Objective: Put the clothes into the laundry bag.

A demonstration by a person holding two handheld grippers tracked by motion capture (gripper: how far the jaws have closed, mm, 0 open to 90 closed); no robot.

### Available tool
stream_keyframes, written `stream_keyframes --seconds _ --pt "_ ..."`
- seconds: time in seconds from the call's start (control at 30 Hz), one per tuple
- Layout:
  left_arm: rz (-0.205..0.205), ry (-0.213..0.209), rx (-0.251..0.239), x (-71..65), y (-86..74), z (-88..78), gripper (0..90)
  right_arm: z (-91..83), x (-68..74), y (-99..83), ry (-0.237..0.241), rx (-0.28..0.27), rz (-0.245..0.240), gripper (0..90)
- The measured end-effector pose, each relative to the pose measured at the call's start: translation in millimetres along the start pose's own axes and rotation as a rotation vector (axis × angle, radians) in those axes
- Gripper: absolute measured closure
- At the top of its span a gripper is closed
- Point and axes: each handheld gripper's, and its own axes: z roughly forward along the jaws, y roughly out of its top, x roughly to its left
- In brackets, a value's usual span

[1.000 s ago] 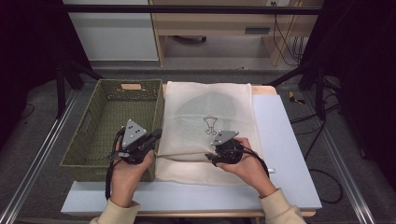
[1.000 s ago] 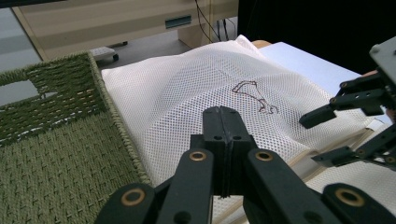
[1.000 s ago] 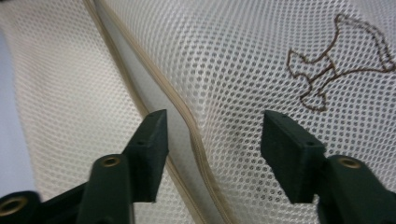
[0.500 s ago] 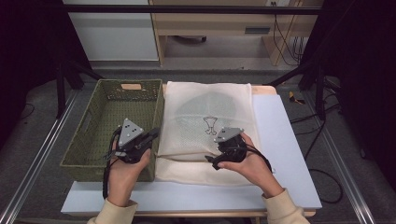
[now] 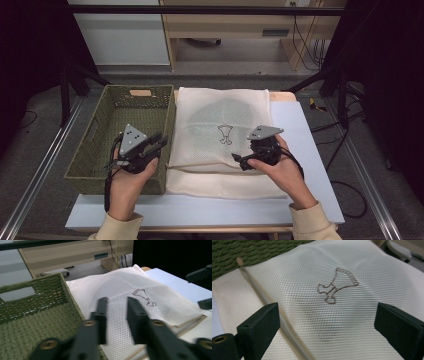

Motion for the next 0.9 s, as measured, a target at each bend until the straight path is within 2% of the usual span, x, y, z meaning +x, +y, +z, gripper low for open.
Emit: stream_keyframes --seconds 0.17,0.3,0.37,0.63,0.77,0.9 --pt "0.003 0.021 -0.004 3.4 7.0 -5.7 37.3 -14.9 -12.6 1.8 -0.045 -0.035 0.049 6.6" --pt "0.009 0.022 0.003 7.1 12.9 -11.7 23.5 -26.5 -20.6 3.1 -0.075 -0.067 0.076 6.2" --pt "0.009 0.025 -0.005 10.0 15.5 -16.3 19.3 -32.3 -24.7 3.5 -0.088 -0.085 0.095 6.1" --pt "0.006 0.040 0.010 22.9 20.8 -28.9 11.4 -50.3 -37.2 3.1 -0.126 -0.140 0.151 5.7" --pt "-0.004 0.051 0.020 30.5 21.0 -34.4 10.7 -59.0 -44.2 1.3 -0.147 -0.163 0.176 5.7" --pt "0.003 0.054 0.044 36.5 19.3 -37.1 10.7 -65.3 -51.9 -3.7 -0.170 -0.174 0.198 5.7"
